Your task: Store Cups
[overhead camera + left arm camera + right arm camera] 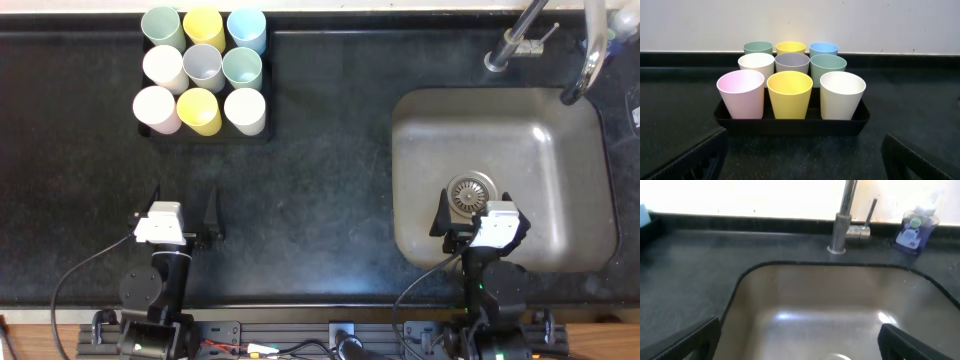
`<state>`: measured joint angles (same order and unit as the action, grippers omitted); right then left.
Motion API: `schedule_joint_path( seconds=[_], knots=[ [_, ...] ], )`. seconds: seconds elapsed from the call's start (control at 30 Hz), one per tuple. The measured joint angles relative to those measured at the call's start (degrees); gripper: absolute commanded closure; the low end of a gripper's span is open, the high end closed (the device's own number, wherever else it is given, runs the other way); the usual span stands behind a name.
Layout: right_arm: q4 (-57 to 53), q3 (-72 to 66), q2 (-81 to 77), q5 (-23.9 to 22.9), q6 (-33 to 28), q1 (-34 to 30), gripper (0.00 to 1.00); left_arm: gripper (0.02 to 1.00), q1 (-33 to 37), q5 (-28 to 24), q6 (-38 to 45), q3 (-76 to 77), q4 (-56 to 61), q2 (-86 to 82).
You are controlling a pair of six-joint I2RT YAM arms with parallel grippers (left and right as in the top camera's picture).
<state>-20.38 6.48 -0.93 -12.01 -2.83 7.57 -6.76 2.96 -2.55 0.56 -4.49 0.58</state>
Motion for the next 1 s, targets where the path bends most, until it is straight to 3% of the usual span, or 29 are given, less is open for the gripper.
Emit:
schedule_joint_path(
  seconds=[0.3, 1.0],
  knots=[
    [16.1, -4.7, 0.2, 0.0, 0.0, -1.1, 0.003, 0.02, 0.0, 0.0, 0.0, 0.0, 0.0, 0.0],
    [16.6, -5.4, 0.2, 0.0, -0.2, -1.1, 0.003, 0.02, 0.0, 0.0, 0.0, 0.0, 0.0, 0.0]
  ],
)
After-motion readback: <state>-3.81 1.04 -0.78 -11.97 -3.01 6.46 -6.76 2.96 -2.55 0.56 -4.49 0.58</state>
